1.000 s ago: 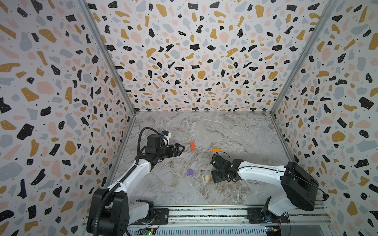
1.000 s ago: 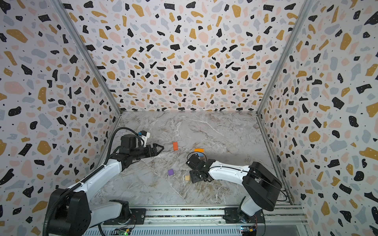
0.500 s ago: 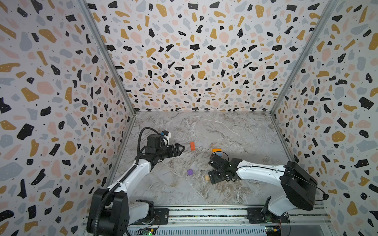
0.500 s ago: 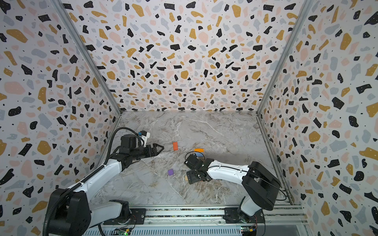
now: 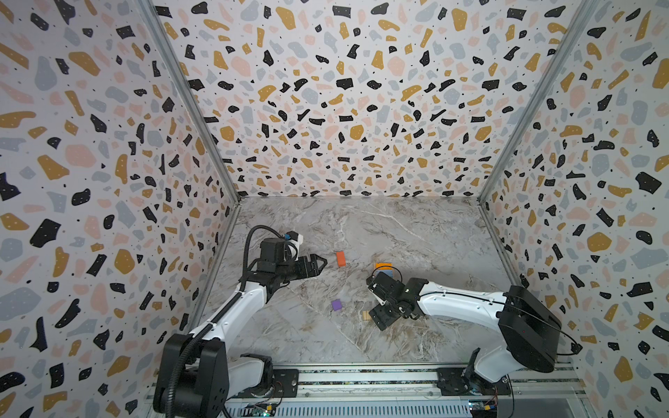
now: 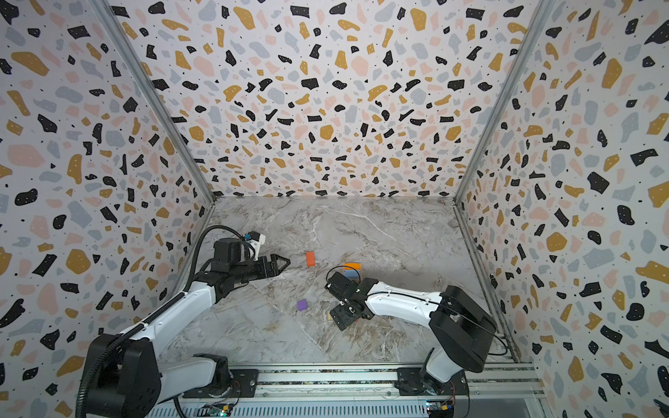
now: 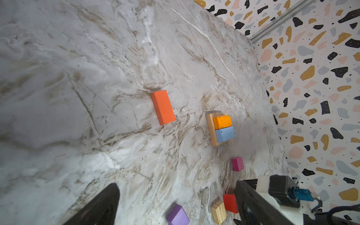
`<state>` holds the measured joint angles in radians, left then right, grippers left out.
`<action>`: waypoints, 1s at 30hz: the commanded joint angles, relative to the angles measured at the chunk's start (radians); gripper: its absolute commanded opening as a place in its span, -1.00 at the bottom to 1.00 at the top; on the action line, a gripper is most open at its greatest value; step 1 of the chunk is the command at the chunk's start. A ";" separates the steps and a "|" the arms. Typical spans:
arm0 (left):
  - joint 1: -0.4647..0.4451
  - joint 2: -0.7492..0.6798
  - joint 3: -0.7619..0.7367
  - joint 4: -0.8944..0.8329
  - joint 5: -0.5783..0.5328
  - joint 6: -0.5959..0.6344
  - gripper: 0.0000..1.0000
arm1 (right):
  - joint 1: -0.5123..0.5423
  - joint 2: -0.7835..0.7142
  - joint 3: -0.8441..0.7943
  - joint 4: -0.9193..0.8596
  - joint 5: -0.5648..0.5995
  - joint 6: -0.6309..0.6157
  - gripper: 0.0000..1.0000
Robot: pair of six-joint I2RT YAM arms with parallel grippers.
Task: Build the wood block tower
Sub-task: 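Lower the right gripper over the red arch block and close on it, then lift the red arch block with the right gripper and carry it toward the bars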
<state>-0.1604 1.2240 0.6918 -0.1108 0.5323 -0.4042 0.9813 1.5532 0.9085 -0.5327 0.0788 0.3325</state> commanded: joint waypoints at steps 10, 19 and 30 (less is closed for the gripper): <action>-0.005 -0.007 0.012 0.013 -0.001 0.013 0.87 | -0.010 0.051 0.060 -0.051 -0.011 -0.094 0.46; -0.005 -0.008 0.012 0.013 -0.002 0.014 0.87 | -0.020 0.041 0.054 -0.046 -0.024 -0.091 0.12; -0.005 -0.008 0.011 0.012 -0.003 0.014 0.87 | -0.039 0.012 0.049 -0.056 -0.031 -0.032 -0.13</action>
<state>-0.1604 1.2240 0.6918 -0.1112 0.5323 -0.4042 0.9493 1.6070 0.9394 -0.5549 0.0528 0.2680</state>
